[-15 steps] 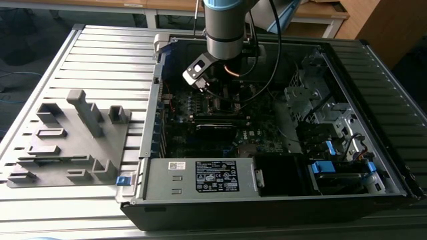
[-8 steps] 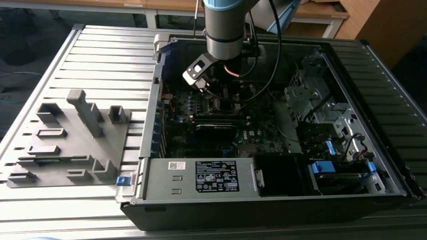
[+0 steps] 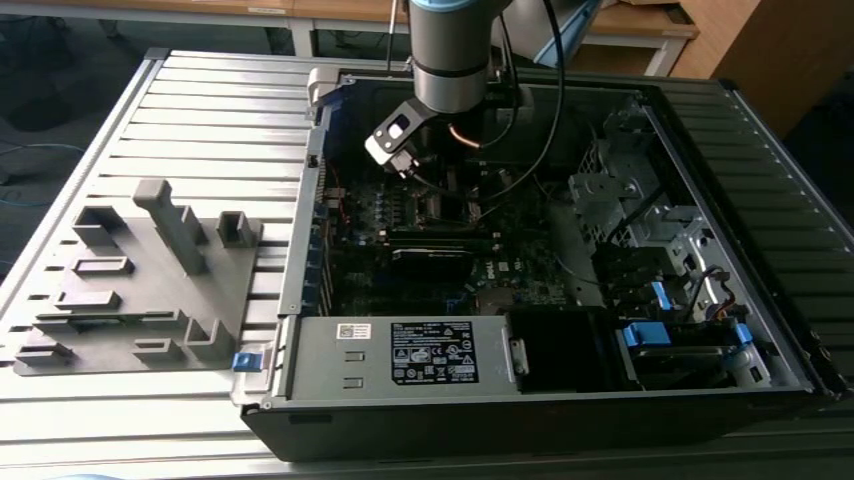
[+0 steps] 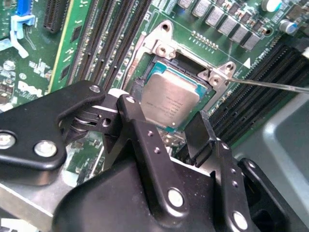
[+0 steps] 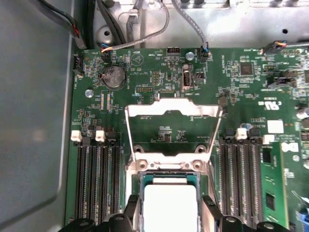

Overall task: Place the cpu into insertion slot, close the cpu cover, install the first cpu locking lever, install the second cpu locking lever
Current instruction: 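Place the cpu into insertion slot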

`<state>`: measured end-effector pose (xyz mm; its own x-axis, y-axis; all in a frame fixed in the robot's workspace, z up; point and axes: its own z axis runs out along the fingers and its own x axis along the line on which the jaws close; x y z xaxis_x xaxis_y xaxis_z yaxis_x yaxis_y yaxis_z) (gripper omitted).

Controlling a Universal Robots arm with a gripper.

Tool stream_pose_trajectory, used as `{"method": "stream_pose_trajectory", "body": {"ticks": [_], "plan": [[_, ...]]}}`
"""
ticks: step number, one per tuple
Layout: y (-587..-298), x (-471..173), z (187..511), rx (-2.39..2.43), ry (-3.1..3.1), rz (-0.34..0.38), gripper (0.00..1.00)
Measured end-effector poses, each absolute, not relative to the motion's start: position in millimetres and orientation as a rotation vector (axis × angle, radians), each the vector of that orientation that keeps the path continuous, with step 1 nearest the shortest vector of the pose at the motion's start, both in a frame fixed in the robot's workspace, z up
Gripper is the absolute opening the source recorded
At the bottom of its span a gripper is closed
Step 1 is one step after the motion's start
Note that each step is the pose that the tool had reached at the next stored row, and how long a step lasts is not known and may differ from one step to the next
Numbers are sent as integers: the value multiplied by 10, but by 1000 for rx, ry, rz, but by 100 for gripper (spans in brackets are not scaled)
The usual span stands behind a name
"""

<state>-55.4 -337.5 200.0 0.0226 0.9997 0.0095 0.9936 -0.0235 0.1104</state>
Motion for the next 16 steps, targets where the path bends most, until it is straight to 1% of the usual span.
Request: {"method": "stream_pose_trajectory", "body": {"ticks": [6,16], "plan": [[-3375,-553,2113,2193,2143,129,62],[-3375,-553,2126,2193,2143,129,62]]}}
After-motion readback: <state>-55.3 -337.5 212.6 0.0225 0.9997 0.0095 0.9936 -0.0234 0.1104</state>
